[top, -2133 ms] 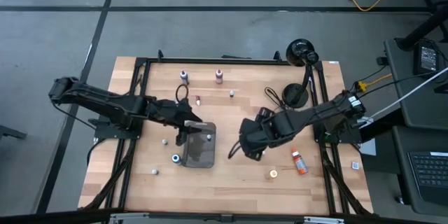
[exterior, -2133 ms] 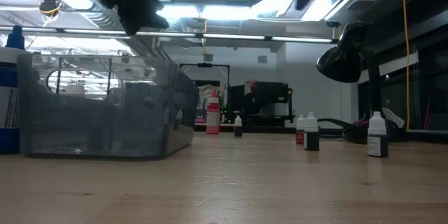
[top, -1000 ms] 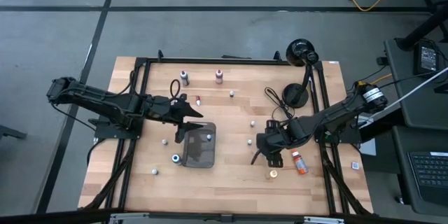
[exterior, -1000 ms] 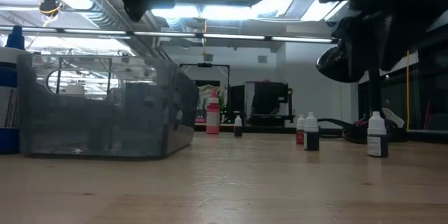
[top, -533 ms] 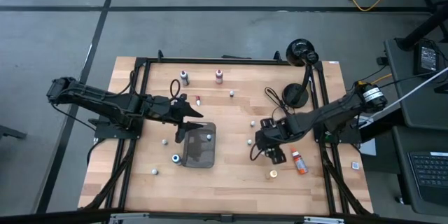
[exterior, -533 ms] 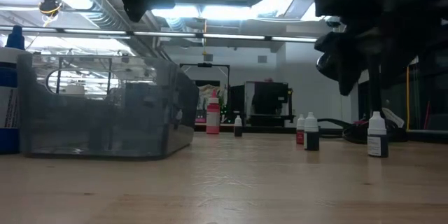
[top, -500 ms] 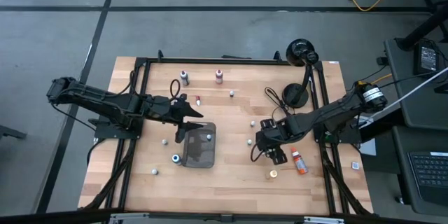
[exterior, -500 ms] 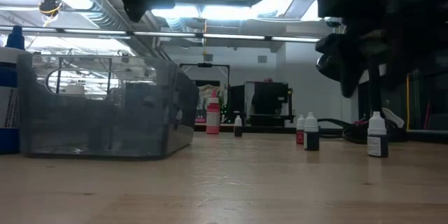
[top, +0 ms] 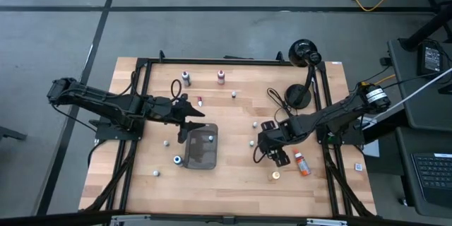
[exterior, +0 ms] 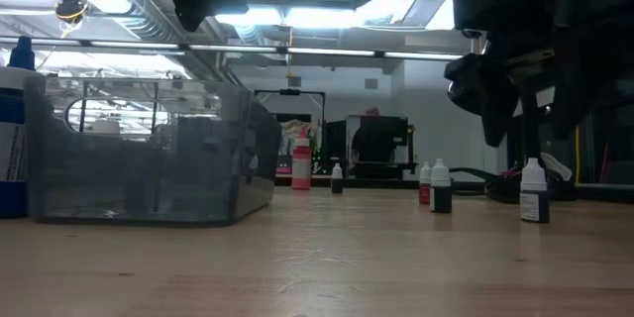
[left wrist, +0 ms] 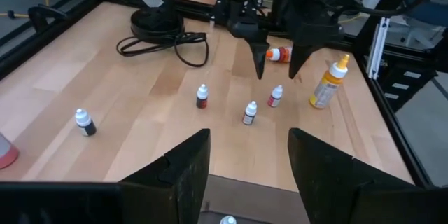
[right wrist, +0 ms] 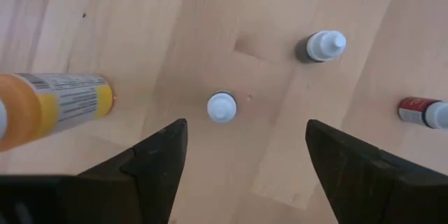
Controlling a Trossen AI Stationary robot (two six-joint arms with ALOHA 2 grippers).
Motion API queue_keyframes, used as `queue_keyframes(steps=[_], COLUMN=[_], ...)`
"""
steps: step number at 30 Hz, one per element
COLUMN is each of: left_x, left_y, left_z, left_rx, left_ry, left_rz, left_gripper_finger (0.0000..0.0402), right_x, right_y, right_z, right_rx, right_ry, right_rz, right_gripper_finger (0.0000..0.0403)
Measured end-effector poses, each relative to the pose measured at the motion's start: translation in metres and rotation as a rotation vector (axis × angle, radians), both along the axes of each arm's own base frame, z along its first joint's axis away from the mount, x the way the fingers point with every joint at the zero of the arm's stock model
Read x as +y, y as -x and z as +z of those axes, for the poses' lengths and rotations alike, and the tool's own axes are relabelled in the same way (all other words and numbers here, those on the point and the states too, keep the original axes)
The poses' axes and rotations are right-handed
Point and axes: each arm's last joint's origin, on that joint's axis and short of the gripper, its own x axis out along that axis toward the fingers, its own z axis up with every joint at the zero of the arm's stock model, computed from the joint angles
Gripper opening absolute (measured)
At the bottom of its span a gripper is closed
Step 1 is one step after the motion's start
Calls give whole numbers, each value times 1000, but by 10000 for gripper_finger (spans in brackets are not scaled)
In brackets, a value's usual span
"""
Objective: Pick & Place food coloring
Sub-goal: Put the bottom red food coloring bottle into the bin
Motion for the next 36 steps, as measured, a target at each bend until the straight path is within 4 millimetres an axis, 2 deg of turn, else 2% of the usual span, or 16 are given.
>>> queue_keyframes(steps=[10,14,22,25,36], left_x=[0,0,2,2,2], left_y=[0,0,0,0,-1], left_z=[0,0,0,0,4], left_rx=[-1,1,-6,-7,-43], left_ry=[-2,-5,-20,-23,-31], left_rz=[4,12,52,57,55], left_gripper_finger=[187,187,187,187,187], right_x=[-2,-1,-12,-13,-18], right_y=[12,19,48,52,63], right_z=[-21,-20,-19,-18,-36], right_rx=[24,-38,-117,-172,-275], right_ry=[-38,-64,-78,-95,-115], right_rz=[-46,-44,-78,-66,-67], right_gripper_finger=[291,291,291,291,291])
